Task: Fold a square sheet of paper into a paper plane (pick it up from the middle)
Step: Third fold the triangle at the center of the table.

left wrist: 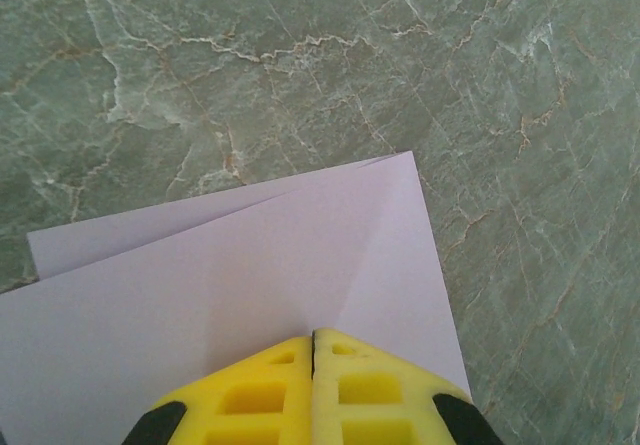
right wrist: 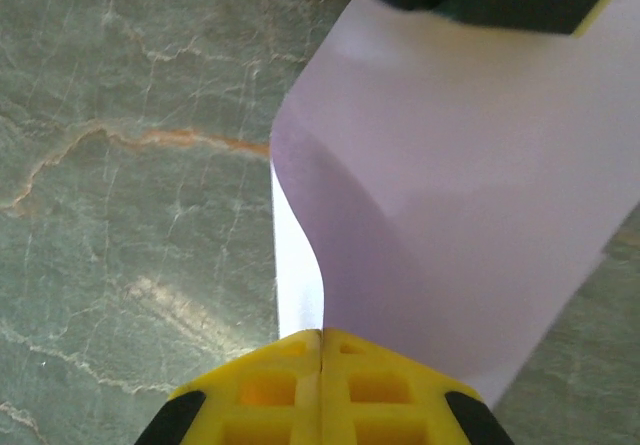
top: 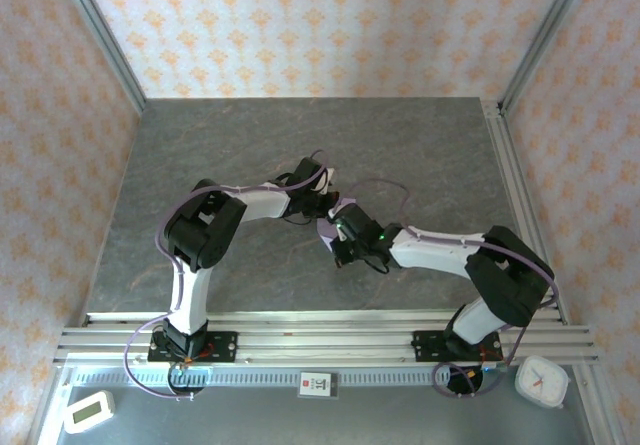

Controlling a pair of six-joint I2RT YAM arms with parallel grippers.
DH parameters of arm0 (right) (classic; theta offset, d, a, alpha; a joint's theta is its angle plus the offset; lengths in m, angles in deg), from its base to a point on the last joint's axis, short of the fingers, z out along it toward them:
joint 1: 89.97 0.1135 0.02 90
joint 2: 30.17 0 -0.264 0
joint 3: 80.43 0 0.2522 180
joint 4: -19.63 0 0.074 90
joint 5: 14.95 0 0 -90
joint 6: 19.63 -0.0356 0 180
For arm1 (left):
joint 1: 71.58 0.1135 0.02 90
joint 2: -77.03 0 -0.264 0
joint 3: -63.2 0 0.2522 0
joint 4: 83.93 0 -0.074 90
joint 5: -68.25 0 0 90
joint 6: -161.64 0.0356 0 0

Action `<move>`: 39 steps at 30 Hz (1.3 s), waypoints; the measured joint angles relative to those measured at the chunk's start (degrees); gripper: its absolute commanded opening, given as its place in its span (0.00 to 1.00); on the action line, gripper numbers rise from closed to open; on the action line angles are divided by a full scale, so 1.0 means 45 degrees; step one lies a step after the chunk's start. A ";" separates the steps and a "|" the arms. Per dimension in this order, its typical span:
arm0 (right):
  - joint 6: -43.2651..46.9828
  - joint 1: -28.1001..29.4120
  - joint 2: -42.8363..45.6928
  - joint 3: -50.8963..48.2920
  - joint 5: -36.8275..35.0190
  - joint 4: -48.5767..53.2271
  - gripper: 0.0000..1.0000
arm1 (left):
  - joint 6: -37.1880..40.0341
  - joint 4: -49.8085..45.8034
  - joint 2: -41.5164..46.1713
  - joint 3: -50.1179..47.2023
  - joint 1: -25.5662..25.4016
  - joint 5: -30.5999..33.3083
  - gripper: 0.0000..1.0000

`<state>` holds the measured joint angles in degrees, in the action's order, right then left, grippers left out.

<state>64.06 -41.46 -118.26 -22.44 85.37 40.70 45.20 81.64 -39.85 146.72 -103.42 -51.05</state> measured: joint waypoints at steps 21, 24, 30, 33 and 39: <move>0.0763 -0.1268 -0.0894 0.0670 -0.0097 0.0393 0.00 | 0.0194 0.0010 -0.0024 -0.0005 0.0000 0.0039 0.00; 0.0763 -0.1287 -0.0962 0.0670 -0.0097 0.0384 0.00 | 0.0199 0.0029 -0.0024 -0.0015 0.0000 0.0039 0.00; 0.0758 -0.1297 -0.0962 0.0670 -0.0097 0.0374 0.00 | 0.0194 0.0053 -0.0024 -0.0024 0.0000 0.0039 0.00; 0.0758 -0.1297 -0.0962 0.0665 -0.0097 0.0369 0.00 | 0.0194 0.0058 -0.0024 -0.0029 0.0000 0.0039 0.00; 0.0709 -0.1297 -0.0967 0.0588 -0.0092 0.0228 0.00 | 0.0199 0.0068 -0.0034 -0.0029 0.0000 0.0039 0.00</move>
<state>67.25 -47.30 -122.61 -19.79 84.96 41.73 46.10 81.95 -40.00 146.58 -103.42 -50.88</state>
